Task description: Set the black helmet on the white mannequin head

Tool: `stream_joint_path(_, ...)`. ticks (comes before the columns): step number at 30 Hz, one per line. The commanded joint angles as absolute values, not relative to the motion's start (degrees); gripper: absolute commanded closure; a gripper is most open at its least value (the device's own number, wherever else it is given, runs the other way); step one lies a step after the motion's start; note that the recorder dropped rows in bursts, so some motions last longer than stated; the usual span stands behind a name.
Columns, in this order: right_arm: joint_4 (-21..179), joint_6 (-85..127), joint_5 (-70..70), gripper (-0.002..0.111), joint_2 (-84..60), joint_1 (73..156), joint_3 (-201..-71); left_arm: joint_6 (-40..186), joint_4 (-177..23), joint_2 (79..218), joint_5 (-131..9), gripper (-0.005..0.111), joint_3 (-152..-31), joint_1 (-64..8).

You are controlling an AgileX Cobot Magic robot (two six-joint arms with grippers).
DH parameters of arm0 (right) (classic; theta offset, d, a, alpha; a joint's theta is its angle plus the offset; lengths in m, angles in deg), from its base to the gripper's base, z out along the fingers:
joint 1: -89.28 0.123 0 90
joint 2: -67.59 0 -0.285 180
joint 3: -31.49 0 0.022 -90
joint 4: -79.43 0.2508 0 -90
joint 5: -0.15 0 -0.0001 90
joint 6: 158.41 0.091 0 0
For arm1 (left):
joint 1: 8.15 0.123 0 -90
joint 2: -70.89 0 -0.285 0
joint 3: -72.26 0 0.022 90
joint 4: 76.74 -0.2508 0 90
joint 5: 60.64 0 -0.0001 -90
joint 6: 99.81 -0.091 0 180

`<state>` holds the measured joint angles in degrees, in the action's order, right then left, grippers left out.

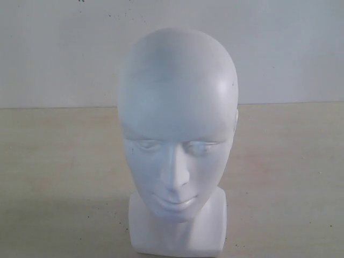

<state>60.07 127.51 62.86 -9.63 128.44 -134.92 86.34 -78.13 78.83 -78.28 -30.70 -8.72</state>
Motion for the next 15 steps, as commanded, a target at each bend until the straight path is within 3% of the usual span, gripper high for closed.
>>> stream_joint_path(1, 62.0, 128.4, 70.1, 0.109, -8.8, 127.5, -132.9, 86.2, -77.8, 78.7, -78.2, 0.102, -30.5, -8.7)
stream_joint_path(15, 61.4, 125.9, 70.1, 0.109, -9.6, 127.5, -124.3, 86.2, -77.8, 78.7, -78.2, 0.102, -30.5, -8.7)
